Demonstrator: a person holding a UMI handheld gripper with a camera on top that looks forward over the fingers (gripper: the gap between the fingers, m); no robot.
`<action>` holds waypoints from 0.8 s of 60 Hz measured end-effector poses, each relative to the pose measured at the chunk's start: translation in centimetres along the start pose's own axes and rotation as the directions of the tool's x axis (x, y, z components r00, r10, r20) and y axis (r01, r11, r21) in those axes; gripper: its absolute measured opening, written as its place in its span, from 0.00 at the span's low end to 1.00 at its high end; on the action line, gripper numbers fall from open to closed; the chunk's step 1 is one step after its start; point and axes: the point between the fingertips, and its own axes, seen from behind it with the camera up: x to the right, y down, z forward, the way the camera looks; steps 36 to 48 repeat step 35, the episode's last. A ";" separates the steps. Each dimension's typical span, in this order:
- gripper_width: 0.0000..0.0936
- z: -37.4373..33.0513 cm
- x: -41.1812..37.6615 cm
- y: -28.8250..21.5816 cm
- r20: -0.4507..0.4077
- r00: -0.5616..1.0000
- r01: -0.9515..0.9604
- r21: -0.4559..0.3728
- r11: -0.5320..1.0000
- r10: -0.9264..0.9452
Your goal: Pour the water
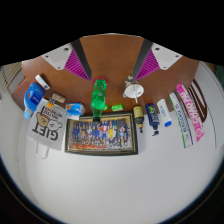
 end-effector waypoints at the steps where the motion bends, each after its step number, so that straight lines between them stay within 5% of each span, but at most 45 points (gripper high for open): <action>1: 0.91 -0.7 -0.2 0.1 -0.005 1.000 0.004 -0.003 1.000 -0.004; 19: 0.91 -8.1 -1.7 1.1 -0.054 0.998 0.033 -0.008 0.999 -0.033; 48: 0.91 -8.8 -0.3 2.2 -0.080 0.995 0.052 -0.021 0.998 -0.053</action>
